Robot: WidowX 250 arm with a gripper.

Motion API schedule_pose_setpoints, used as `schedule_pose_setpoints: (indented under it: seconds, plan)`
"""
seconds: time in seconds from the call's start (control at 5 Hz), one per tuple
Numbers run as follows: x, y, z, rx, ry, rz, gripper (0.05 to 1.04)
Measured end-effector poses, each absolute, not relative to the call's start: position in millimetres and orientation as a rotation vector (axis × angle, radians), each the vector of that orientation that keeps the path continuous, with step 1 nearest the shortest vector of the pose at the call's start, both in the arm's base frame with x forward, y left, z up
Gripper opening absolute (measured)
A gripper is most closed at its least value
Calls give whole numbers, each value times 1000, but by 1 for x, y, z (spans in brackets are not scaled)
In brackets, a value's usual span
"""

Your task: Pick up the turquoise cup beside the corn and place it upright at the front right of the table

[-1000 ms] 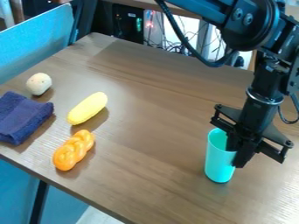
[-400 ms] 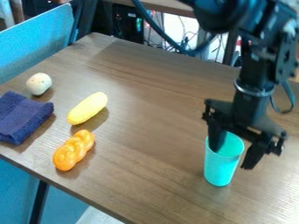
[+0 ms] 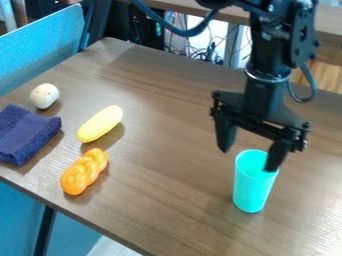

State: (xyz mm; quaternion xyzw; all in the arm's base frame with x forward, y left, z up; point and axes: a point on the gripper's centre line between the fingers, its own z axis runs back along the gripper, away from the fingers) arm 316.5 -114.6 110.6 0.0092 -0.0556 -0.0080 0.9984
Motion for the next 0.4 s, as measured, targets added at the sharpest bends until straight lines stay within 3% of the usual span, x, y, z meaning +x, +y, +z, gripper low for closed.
schedule_pose_setpoints:
  seconds: [0.4]
  plan:
    - [311, -74, 126, 39, -93, 60, 1001]
